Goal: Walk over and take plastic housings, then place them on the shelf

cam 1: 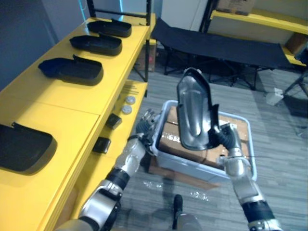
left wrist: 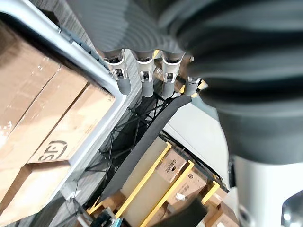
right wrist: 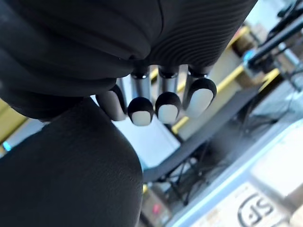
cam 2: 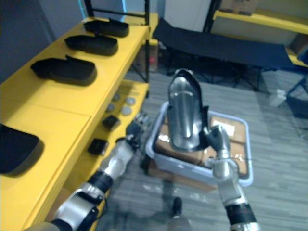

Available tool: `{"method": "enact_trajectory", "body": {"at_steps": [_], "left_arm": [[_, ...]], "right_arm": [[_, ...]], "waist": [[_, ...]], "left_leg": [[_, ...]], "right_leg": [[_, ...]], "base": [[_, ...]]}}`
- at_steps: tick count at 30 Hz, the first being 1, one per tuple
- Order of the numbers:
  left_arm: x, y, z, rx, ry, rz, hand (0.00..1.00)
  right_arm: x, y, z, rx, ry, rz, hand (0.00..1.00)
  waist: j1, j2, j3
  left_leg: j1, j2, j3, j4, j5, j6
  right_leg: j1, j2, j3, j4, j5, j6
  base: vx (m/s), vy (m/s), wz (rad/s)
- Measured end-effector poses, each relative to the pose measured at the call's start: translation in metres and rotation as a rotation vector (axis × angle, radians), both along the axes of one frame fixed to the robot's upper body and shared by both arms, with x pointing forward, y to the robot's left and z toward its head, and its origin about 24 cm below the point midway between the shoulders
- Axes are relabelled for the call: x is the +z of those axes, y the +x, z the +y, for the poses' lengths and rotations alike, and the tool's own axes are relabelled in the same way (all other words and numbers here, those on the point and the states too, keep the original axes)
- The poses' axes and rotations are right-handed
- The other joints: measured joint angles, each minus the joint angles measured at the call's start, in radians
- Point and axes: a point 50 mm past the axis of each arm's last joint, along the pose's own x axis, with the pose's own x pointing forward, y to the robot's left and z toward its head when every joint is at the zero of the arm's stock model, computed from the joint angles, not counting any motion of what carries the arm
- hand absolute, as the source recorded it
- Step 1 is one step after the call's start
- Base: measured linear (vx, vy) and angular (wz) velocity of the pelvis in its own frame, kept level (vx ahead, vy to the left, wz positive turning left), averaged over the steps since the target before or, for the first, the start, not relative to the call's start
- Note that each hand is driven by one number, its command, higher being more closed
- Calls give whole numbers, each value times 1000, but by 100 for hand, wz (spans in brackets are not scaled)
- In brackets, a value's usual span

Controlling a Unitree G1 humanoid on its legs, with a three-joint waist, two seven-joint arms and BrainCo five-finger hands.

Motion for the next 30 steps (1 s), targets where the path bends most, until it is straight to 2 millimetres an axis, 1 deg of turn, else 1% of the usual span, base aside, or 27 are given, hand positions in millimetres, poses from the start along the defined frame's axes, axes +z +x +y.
{"method": "enact_trajectory", "body": {"at_steps": [4,6,9,11,18,24,30], "left_arm": [[0,2,11,33,32,-3,0],[1,3,14,42,34,-3,0],[-2,3,18,-22,169,-9,0],[-5,2,16,-82,283,-13,0],[-18,-4,8,-238,468,25,0],[-25,-10,-2,-344,486,55,0],[-30,-16,-14,-431,515,51,0]], "right_arm": [[0,-1,-10,-40,7,1,100],[-1,-1,-10,-43,7,5,100],[-6,-2,-12,-46,8,23,100],[-6,-2,-12,-42,7,23,100],[-3,1,-11,-37,3,12,100],[-1,3,-9,-16,-9,-5,100],[0,7,-8,10,-25,12,100]], "waist": [[-1,0,0],[-1,0,0],[-1,0,0],[-1,0,0],[-2,2,1],[-2,13,1],[-1,14,1]], "left_leg": [[0,0,-1,-1,0,0],[0,0,-1,-1,0,0],[-1,0,-2,-1,0,0],[-1,0,-2,-1,0,0],[-2,0,-2,0,0,0],[-3,0,-3,0,-2,0],[-4,0,-3,1,-3,1]], "right_leg": [[0,0,-1,0,1,2],[0,0,-2,0,1,2],[0,0,-2,0,1,2],[0,0,-3,0,1,1],[-1,0,-4,0,-2,-1],[-3,-1,-5,0,-2,-1],[-4,-1,-6,0,-5,-4]], "base": [[0,0,0],[0,0,0],[0,0,0],[0,0,0],[0,0,0],[0,0,0],[0,0,0]]}}
